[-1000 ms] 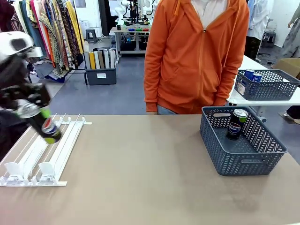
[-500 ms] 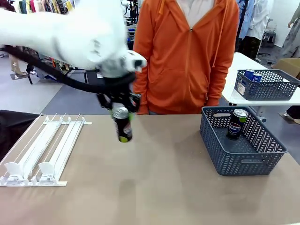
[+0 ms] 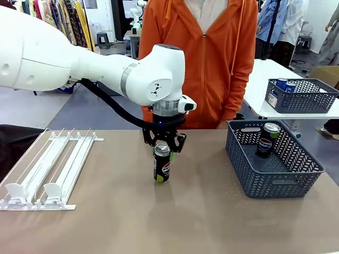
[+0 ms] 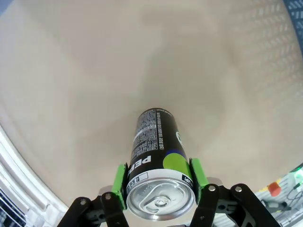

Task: Retrieve and store the cans from the dispenser.
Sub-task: Pick up one can from the Automatic Can Dispenser and place it in the middle of the table.

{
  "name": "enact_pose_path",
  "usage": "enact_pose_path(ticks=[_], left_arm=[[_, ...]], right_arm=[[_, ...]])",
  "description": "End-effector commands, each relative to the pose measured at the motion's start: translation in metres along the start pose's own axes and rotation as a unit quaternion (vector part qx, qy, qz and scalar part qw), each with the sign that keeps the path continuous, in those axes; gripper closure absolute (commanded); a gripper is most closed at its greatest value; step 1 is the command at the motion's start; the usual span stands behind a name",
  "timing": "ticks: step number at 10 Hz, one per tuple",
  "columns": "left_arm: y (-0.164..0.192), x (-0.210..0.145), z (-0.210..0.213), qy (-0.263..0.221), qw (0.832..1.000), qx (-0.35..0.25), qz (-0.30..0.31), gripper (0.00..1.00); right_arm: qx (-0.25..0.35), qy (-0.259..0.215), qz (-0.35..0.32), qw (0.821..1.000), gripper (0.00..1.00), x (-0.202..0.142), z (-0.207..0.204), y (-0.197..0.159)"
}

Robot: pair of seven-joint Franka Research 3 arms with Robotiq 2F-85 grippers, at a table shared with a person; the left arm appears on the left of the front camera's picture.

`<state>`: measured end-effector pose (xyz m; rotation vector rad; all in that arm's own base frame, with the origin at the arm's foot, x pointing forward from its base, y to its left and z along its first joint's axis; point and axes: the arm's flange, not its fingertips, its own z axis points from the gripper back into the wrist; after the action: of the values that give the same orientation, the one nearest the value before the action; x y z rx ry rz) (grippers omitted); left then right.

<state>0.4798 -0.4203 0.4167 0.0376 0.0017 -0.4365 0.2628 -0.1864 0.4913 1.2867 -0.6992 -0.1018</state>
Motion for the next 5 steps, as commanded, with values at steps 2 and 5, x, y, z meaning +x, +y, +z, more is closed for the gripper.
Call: enact_pose_path(ticks=[2, 5], left_arm=[[0.012, 0.003, 0.019, 0.002, 1.0, -0.021, -0.005, 1.0], [0.012, 0.005, 0.012, 0.014, 1.0, -0.027, -0.008, 0.12]], right_arm=[[0.013, -0.01, 0.006, 1.0, 0.0, 0.004, -0.002, 0.003], [0.013, -0.01, 0.006, 1.0, 0.0, 0.004, -0.002, 0.003]])
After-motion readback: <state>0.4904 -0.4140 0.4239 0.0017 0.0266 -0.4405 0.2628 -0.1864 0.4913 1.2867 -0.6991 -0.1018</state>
